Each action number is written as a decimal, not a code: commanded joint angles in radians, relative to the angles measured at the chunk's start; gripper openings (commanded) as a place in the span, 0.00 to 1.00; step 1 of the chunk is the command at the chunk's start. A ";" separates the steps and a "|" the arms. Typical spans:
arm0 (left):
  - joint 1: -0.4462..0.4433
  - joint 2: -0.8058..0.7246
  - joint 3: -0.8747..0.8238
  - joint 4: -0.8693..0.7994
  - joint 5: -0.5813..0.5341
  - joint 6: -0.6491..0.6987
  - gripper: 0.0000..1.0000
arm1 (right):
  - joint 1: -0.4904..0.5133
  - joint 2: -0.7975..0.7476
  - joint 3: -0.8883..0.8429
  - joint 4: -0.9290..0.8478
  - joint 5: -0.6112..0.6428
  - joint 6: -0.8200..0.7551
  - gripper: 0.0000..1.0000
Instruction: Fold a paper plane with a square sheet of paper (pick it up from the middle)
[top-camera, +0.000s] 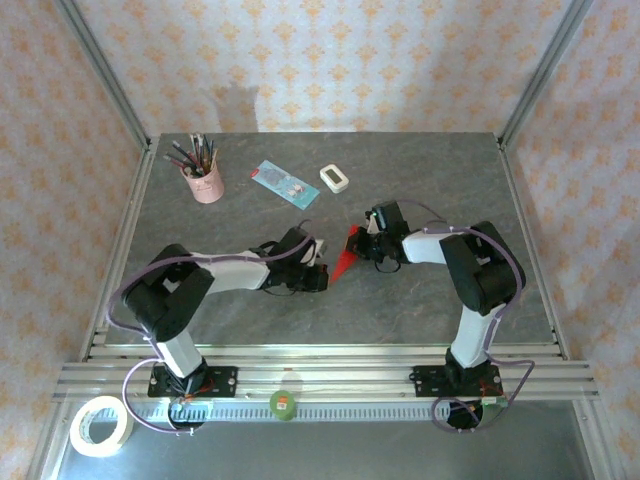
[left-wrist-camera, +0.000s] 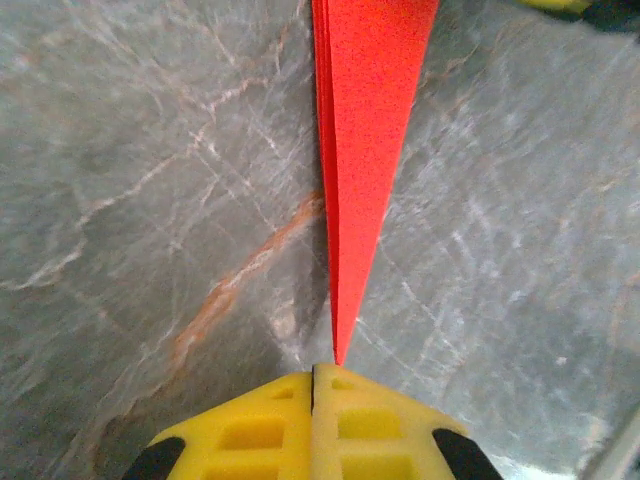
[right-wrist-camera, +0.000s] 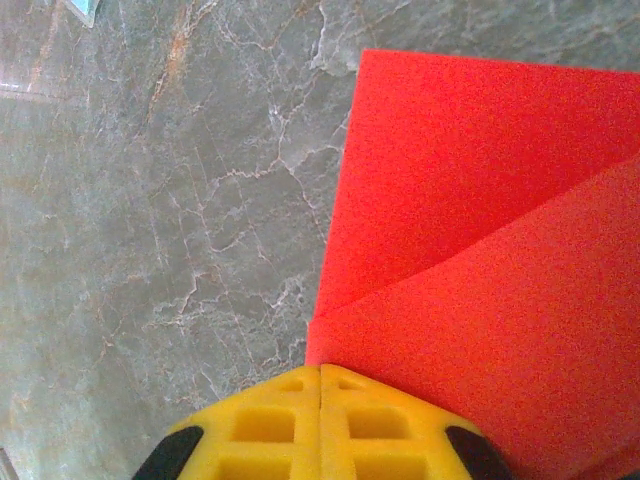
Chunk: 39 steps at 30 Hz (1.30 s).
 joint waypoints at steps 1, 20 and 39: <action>0.037 -0.090 0.045 -0.038 0.014 -0.018 0.00 | 0.006 0.036 -0.049 -0.086 0.077 0.010 0.06; 0.021 0.147 0.109 0.209 0.092 -0.182 0.00 | 0.048 -0.058 -0.098 0.009 0.009 0.090 0.06; -0.001 0.190 0.077 0.074 -0.015 -0.130 0.00 | 0.018 -0.154 -0.029 -0.099 0.162 -0.014 0.11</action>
